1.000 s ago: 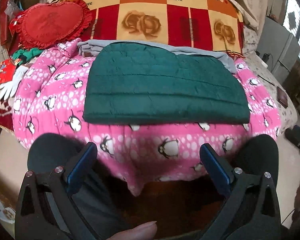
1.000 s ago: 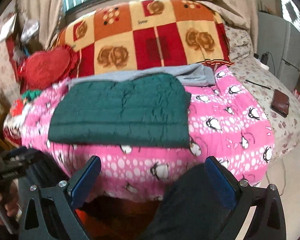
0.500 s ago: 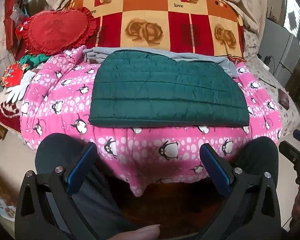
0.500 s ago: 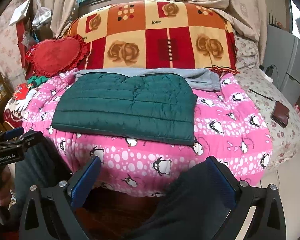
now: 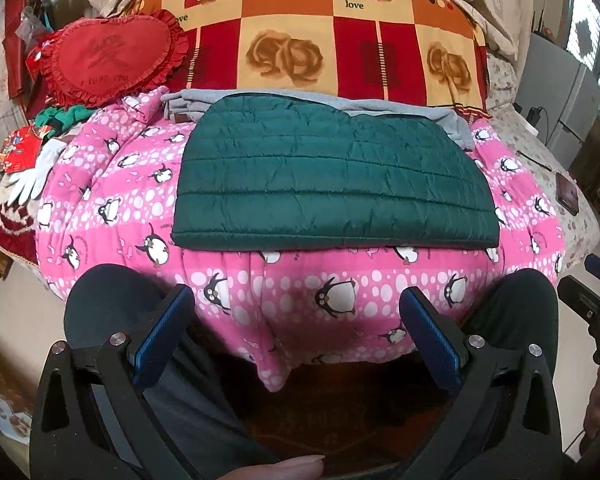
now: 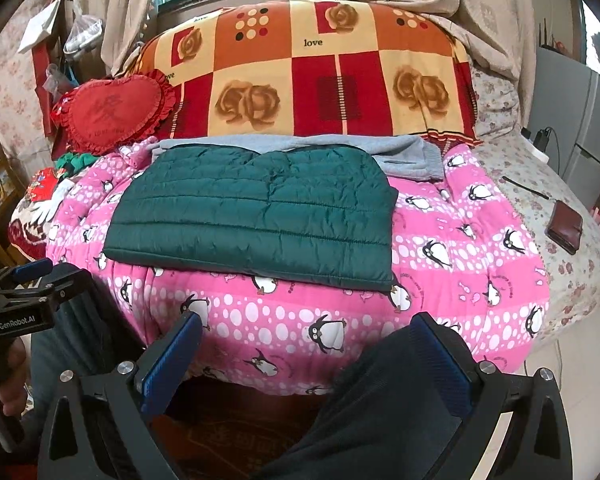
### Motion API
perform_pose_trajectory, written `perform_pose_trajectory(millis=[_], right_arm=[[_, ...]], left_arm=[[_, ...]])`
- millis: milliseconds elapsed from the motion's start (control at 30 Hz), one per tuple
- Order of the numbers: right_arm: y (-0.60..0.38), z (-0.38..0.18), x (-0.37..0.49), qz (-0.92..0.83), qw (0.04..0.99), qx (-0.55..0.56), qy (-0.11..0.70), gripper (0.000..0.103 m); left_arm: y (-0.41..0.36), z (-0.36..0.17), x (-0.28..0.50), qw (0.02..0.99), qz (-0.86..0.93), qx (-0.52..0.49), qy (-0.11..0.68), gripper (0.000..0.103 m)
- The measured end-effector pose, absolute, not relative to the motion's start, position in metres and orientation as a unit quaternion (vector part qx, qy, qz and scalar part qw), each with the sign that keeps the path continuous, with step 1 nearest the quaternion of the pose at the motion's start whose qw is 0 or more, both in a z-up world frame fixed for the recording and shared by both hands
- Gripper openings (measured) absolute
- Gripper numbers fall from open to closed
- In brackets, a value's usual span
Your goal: Fold large clothes
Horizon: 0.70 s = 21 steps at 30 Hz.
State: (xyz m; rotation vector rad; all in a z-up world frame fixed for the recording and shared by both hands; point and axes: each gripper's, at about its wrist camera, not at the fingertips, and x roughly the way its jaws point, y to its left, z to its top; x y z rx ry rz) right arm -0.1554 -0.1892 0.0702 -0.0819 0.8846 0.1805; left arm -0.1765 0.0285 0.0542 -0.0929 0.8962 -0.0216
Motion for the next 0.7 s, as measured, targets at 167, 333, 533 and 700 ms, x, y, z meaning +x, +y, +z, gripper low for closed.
perform_pose_trajectory(millis=[167, 333, 533, 700], right_arm=[[-0.1889, 0.0687, -0.1552, 0.089, 0.899, -0.039, 0.427, 0.103], [-0.1882, 0.0667, -0.1556, 0.089, 0.899, -0.038, 0.426, 0.103], [-0.1889, 0.0666, -0.1557, 0.089, 0.899, -0.039, 0.427, 0.103], [-0.1886, 0.0666, -0.1555, 0.09, 0.899, -0.039, 0.426, 0.103]], left_arm=[[0.0273, 0.0527, -0.1765, 0.9, -0.015, -0.041, 0.433, 0.103], [0.0258, 0.0522, -0.1766, 0.9, -0.017, -0.04, 0.433, 0.103], [0.0241, 0.0511, -0.1777, 0.901, -0.022, -0.043, 0.431, 0.103], [0.0211, 0.052, -0.181, 0.904, -0.024, -0.04, 0.424, 0.103]])
